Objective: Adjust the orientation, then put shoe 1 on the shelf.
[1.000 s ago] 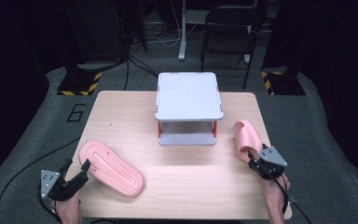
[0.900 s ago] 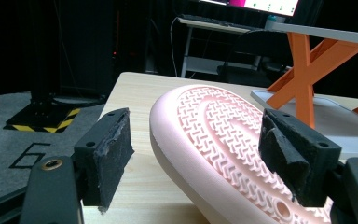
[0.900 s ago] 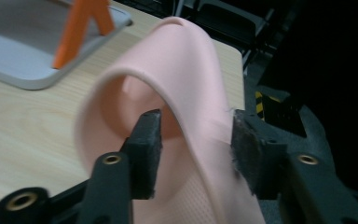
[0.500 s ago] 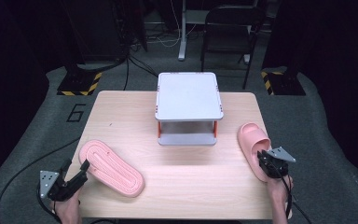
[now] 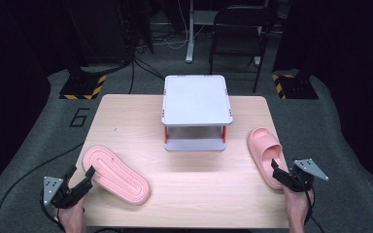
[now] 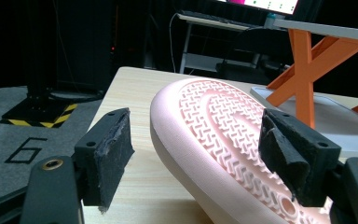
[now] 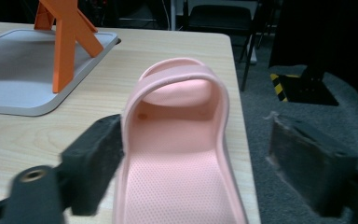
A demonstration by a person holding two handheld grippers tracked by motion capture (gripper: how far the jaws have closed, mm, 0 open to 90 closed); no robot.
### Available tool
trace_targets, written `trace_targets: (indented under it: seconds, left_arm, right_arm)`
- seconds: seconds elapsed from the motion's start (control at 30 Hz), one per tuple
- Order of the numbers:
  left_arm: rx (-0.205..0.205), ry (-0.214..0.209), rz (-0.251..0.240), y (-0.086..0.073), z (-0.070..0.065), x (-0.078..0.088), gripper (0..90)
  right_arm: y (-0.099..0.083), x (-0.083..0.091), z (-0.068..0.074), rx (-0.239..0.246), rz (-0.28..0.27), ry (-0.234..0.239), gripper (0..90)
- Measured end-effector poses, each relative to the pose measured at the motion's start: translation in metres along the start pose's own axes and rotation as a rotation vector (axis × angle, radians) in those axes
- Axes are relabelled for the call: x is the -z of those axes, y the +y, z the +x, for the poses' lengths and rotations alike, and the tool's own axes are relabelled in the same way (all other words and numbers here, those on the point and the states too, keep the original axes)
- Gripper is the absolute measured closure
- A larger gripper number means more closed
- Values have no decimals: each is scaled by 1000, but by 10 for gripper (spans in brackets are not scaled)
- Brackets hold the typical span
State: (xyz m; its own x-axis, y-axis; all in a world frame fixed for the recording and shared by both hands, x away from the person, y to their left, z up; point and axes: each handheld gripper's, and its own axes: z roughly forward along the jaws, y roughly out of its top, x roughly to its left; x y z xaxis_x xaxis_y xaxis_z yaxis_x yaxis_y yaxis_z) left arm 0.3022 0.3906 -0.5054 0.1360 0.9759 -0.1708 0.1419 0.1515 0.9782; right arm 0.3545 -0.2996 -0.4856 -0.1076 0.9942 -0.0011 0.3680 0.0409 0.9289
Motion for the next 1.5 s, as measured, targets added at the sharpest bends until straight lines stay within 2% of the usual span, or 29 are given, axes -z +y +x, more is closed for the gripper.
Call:
trace_targets:
  seconds: [0.1,0.3,0.47,0.57,0.7,0.9,1.0,1.07,1.2,1.23,1.27,1.3,1.33,1.4,1.43,1.47,1.5]
  left_arm:
    - [1,2,3,1,0,1,255]
    - [0,1,10,0,0,1,255]
    - [1,8,14,0,1,3,255]
    - [1,12,-1,0,0,5,255]
    - [4,9,4,-1,1,5,255]
    - [-8,-5,5,0,0,5,262]
    - [-21,-22,8,1,-4,3,264]
    - [-36,-30,13,2,-6,2,266]
    - [-60,-53,23,3,-12,1,265]
    - [-57,-61,20,3,-13,1,265]
    - [-57,-61,20,3,-13,1,265]
    - [-61,-67,23,4,-13,2,265]
    - [-61,-73,26,5,-14,2,265]
    - [-60,-83,28,7,-16,1,265]
    - [-58,-95,24,8,-17,0,265]
    - [-57,-104,28,10,-19,0,264]
    - [-60,-112,26,12,-21,-1,264]
  right_arm:
    - [2,6,1,16,-17,-16,148]
    - [0,4,1,28,-1,-2,157]
    - [-3,1,3,17,13,8,236]
    - [-3,-1,3,28,19,26,250]
    - [1,-4,3,28,25,23,277]
    - [3,-19,-4,34,48,1,365]
    - [7,-30,-11,21,92,-14,395]
    - [9,-38,-14,45,107,-19,414]
    - [13,-52,-21,58,146,-12,485]
    - [13,-61,-24,62,166,-12,543]
    - [13,-61,-24,62,166,-12,543]
    - [13,-68,-26,43,181,-10,601]
    - [13,-68,-26,43,181,-10,601]
    - [11,-72,-28,35,164,8,683]
    - [11,-73,-28,35,189,1,711]
    - [8,-76,-28,22,189,9,786]
    - [8,-76,-28,22,189,9,786]
